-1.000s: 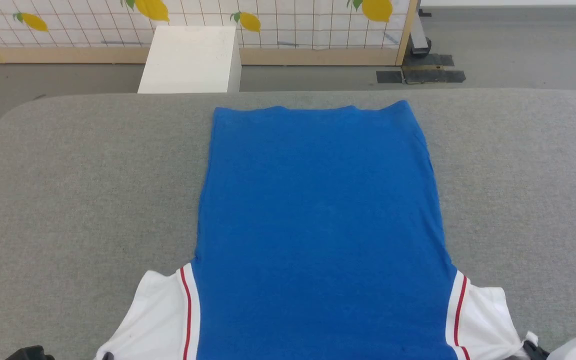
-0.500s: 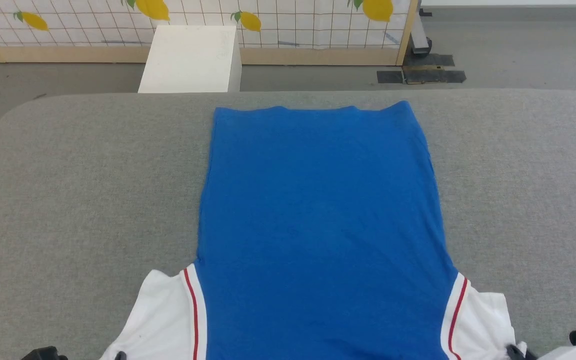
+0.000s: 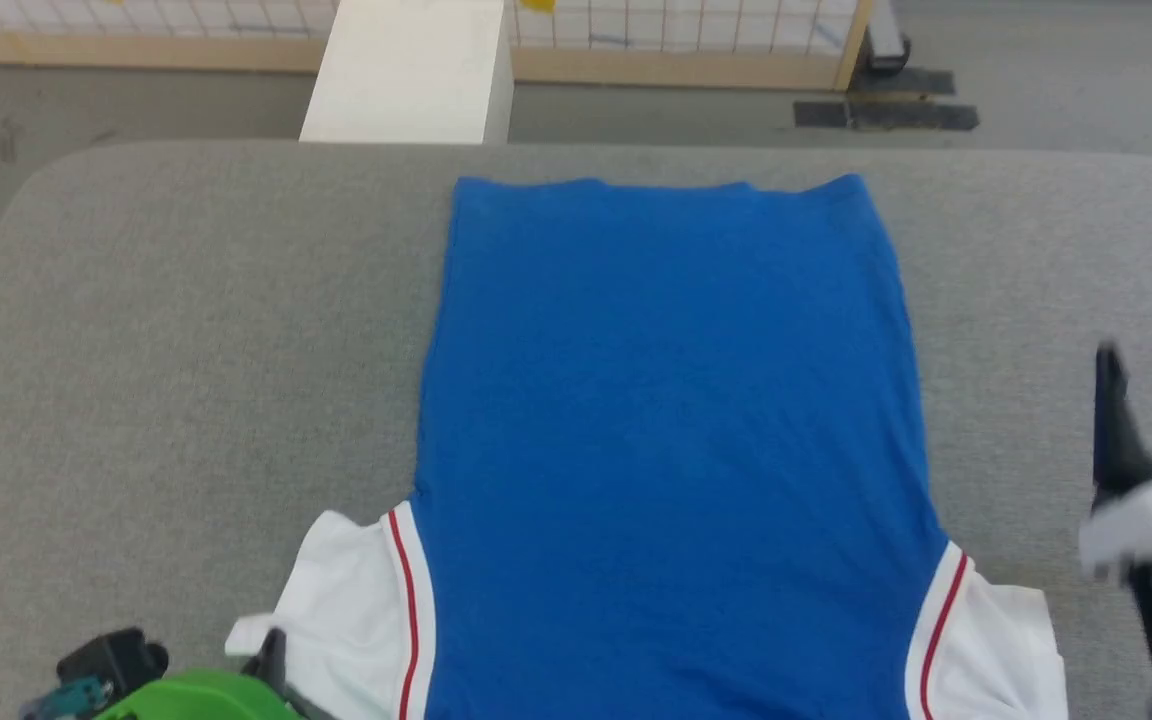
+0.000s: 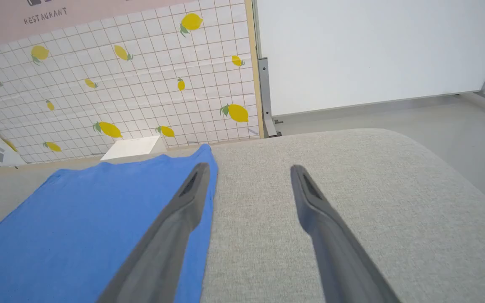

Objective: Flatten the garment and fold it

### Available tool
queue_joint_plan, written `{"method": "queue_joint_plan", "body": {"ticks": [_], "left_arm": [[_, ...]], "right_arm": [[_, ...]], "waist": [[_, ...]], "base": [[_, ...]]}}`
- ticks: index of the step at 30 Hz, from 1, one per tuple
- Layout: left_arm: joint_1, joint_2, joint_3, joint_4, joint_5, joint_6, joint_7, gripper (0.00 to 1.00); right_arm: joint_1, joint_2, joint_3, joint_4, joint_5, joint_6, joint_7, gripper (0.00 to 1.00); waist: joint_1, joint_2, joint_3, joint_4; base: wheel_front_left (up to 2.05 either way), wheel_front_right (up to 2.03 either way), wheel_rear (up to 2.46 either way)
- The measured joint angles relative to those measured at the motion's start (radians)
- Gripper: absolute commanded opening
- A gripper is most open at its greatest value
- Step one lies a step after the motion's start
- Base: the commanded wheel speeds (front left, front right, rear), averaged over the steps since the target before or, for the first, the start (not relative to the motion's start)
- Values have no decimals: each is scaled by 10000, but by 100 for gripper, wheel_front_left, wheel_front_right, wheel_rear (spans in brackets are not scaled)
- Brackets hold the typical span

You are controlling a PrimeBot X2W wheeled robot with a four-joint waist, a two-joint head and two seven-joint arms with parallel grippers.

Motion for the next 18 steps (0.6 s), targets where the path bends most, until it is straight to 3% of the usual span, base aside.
{"method": "queue_joint_plan", "body": {"ticks": [7,12,14,18], "left_arm": [[-759,-36,-305,-253,-4,-194,-230,0],[-1243,-159,-635,-221,-249,-410,-380,0],[-1666,-230,-897,-75,-343,-539,-608,0],[-2036,-268,-1152,67,-456,-706,-968,0]], "right_arm": [[-3291,-980,391,2345,-111,0,-337,100],[-5516,-1576,663,4111,-211,0,81,100],[-6845,-2069,959,5208,-531,0,970,100],[-8076,-2389,1337,6115,-744,0,2765,100]], "waist": [[0,0,823,369],[1,0,1625,730],[0,0,2306,1057],[1,0,3082,1459]], "base": [[0,0,0],[0,0,0],[0,0,0],[0,0,0]]}}
